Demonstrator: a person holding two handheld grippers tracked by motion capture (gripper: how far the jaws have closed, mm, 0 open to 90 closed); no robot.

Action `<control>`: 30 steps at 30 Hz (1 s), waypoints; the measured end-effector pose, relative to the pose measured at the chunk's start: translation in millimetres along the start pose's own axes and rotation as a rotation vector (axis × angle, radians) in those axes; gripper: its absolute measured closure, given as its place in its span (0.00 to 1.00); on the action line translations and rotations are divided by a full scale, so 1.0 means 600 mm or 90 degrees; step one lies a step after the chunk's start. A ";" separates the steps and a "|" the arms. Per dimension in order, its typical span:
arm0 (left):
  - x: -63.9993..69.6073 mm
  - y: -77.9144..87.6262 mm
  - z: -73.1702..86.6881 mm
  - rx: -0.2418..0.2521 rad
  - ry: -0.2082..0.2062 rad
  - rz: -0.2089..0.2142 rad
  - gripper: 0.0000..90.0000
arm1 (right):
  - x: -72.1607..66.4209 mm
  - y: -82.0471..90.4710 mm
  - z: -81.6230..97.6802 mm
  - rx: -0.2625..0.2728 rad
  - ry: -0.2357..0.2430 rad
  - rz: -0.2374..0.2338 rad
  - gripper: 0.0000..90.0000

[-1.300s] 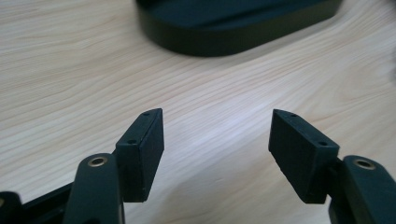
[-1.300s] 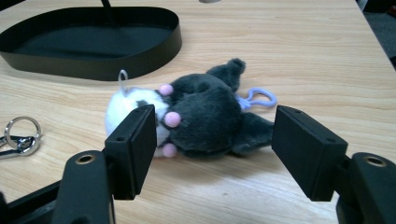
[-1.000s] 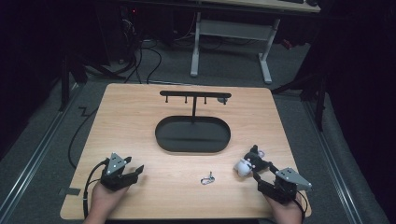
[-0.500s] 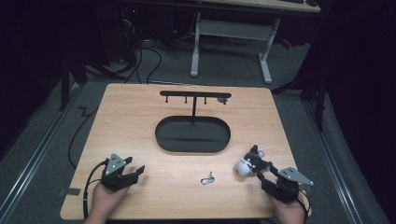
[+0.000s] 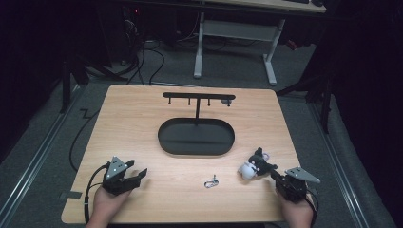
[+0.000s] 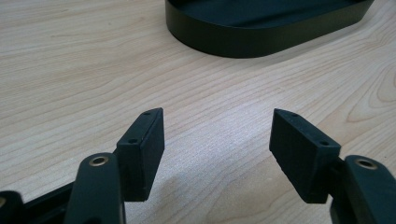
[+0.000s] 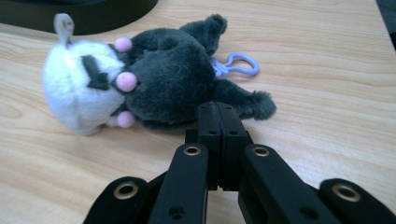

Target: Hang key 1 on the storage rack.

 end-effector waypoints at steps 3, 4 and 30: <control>0.001 0.003 0.000 0.006 0.002 0.002 0.40 | 0.001 -0.013 -0.005 -0.007 0.008 0.004 1.00; 0.001 0.004 0.000 0.008 0.002 0.002 0.40 | 0.002 -0.017 -0.007 -0.009 0.010 0.006 1.00; 0.003 -0.003 -0.004 0.006 -0.002 0.026 0.41 | -0.067 0.034 -0.010 0.020 0.040 -0.055 1.00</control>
Point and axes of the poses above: each handheld gripper's, and its own axes: y roughly backward along the jaws, z roughly out of its underside, x roughly to its right, the point moved 9 cm from there along -y, roughly forward along the jaws
